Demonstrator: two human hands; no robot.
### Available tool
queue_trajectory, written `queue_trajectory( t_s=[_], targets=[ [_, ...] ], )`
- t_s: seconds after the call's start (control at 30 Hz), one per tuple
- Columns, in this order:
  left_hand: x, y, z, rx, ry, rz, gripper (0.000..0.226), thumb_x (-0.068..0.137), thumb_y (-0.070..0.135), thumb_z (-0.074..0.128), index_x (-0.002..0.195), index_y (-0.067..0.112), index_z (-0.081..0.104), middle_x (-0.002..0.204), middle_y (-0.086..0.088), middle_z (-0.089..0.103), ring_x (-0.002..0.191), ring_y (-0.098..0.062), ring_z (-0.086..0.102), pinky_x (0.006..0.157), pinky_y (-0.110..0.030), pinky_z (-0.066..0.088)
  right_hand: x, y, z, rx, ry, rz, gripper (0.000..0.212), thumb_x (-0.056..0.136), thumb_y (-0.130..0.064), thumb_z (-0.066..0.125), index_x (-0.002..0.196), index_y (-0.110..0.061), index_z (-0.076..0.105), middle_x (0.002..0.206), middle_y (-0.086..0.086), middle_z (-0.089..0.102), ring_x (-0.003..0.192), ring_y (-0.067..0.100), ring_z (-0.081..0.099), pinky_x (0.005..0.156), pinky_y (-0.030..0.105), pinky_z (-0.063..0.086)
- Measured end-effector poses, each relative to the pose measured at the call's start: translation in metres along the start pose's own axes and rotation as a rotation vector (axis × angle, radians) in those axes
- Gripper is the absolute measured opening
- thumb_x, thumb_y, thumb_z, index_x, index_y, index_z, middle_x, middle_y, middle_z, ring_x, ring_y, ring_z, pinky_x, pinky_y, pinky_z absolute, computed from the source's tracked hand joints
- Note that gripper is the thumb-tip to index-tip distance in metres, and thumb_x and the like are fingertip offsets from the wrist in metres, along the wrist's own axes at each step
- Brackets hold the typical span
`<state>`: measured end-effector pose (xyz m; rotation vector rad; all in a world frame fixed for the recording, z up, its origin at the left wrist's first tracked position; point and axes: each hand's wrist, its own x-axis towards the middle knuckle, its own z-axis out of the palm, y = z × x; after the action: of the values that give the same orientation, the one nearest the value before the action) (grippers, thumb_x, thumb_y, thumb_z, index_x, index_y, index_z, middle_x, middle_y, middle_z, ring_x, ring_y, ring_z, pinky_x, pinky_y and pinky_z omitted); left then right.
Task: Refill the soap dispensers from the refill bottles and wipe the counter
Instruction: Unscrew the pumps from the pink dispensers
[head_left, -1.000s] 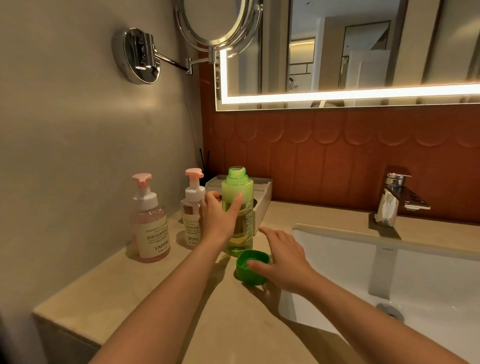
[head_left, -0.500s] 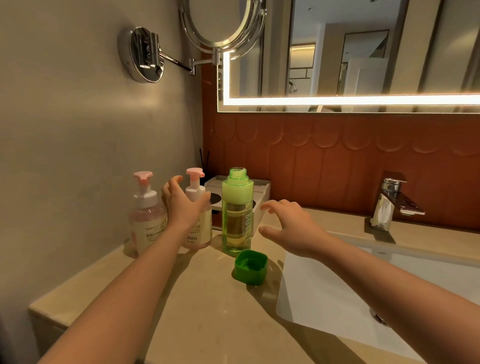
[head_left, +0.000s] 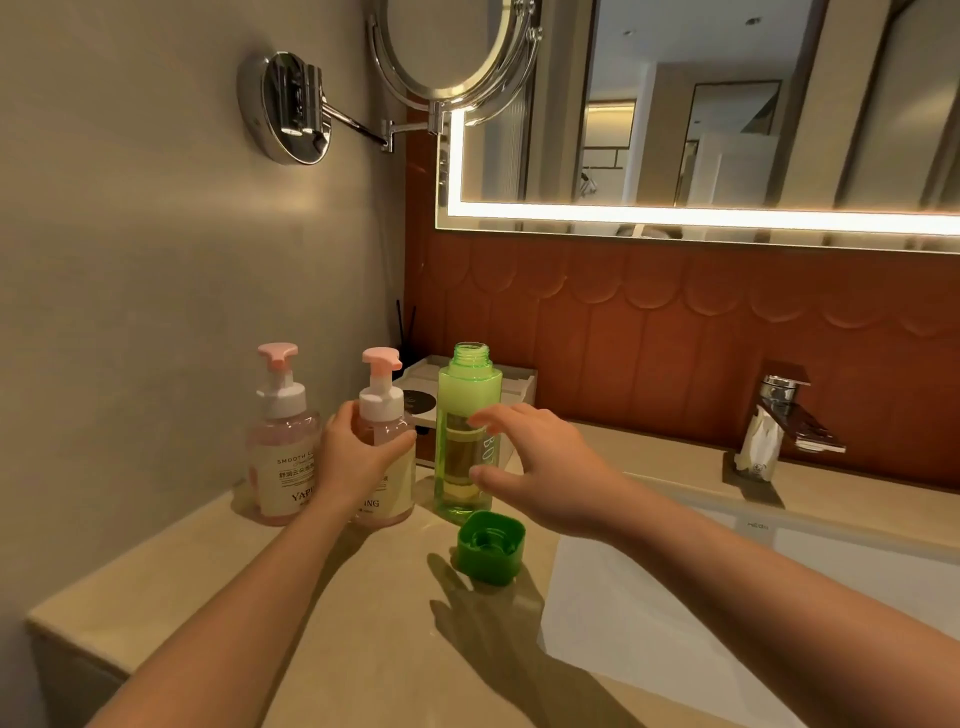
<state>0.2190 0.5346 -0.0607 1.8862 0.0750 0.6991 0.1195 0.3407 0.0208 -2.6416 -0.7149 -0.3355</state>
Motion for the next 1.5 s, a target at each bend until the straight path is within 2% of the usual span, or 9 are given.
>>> queue_trajectory(
  t_s=[0.33,0.53,0.63,0.77,0.87,0.93,1.13,1.23,1.5],
  targets=[
    [-0.084,0.028,-0.046,-0.238,-0.247,-0.009,0.047,0.072,0.018,0.077,0.109,0.031,0.05,0.107,0.011,0.061,0.101,-0.016,0.058,0.088,-0.042,0.045,-0.021,-0.018,0.012,0.138,-0.057,0.02,0.056,0.086,-0.042,0.058,0.137,-0.025,0.039,0.138,-0.005,0.047,0.123,0.013,0.044,0.102,0.033,0.042],
    [-0.128,0.031,-0.064,-0.407,-0.465,0.02,0.081,0.042,0.053,0.078,0.115,0.046,0.044,0.112,0.015,0.063,0.105,-0.009,0.061,0.086,-0.034,0.051,-0.036,-0.032,0.016,0.298,-0.076,-0.012,0.065,0.083,-0.048,0.058,0.14,-0.027,0.034,0.145,-0.008,0.04,0.128,0.011,0.04,0.096,0.025,0.037],
    [-0.145,0.027,-0.061,-0.48,-0.5,0.047,0.09,0.04,0.057,0.081,0.119,0.039,0.042,0.112,0.013,0.064,0.109,-0.014,0.061,0.085,-0.035,0.053,-0.043,-0.044,0.013,0.449,-0.11,-0.058,0.06,0.084,-0.042,0.061,0.137,-0.029,0.037,0.139,-0.011,0.044,0.121,0.008,0.045,0.092,0.023,0.039],
    [-0.168,0.027,-0.052,-0.46,-0.514,0.056,0.094,0.037,0.051,0.083,0.117,0.024,0.042,0.109,0.006,0.064,0.104,-0.006,0.061,0.084,-0.024,0.053,-0.05,-0.055,0.013,0.523,-0.132,-0.042,0.041,0.078,-0.041,0.068,0.112,-0.031,0.047,0.099,-0.02,0.053,0.094,0.005,0.054,0.076,0.015,0.045],
    [-0.176,0.031,-0.044,-0.442,-0.499,0.013,0.076,0.042,0.031,0.079,0.11,0.026,0.045,0.106,0.007,0.061,0.096,0.003,0.062,0.077,-0.015,0.052,-0.051,-0.055,0.02,0.548,-0.088,0.042,0.043,0.072,-0.044,0.073,0.102,-0.02,0.053,0.092,-0.006,0.058,0.09,0.013,0.058,0.077,0.029,0.052],
    [-0.177,0.033,-0.039,-0.426,-0.493,-0.001,0.071,0.044,0.025,0.08,0.107,0.029,0.046,0.103,0.008,0.063,0.097,0.0,0.063,0.076,-0.013,0.05,-0.053,-0.054,0.025,0.61,-0.054,0.092,0.035,0.072,-0.039,0.074,0.094,-0.022,0.053,0.087,-0.004,0.058,0.086,0.014,0.058,0.078,0.031,0.053],
    [-0.176,0.03,-0.033,-0.478,-0.512,0.039,0.07,0.041,0.03,0.075,0.106,0.016,0.052,0.095,0.0,0.068,0.096,-0.013,0.065,0.081,-0.024,0.052,-0.055,-0.048,0.029,0.689,-0.011,0.069,0.021,0.076,-0.021,0.073,0.092,-0.014,0.06,0.091,0.007,0.064,0.09,0.019,0.063,0.083,0.037,0.056],
    [-0.176,0.027,-0.032,-0.496,-0.523,0.052,0.068,0.04,0.029,0.073,0.103,0.013,0.053,0.091,-0.001,0.067,0.091,-0.012,0.066,0.078,-0.023,0.051,-0.055,-0.044,0.03,0.708,-0.026,0.027,0.018,0.075,-0.017,0.073,0.088,-0.015,0.061,0.094,0.009,0.066,0.091,0.019,0.064,0.083,0.037,0.056],
    [-0.174,0.026,-0.031,-0.485,-0.55,0.081,0.059,0.045,0.028,0.074,0.099,0.012,0.057,0.088,0.007,0.072,0.089,-0.009,0.066,0.075,-0.021,0.05,-0.054,-0.037,0.031,0.795,-0.052,-0.049,0.017,0.076,-0.01,0.071,0.081,-0.021,0.06,0.097,0.01,0.069,0.098,0.017,0.065,0.074,0.02,0.054]
  ],
)
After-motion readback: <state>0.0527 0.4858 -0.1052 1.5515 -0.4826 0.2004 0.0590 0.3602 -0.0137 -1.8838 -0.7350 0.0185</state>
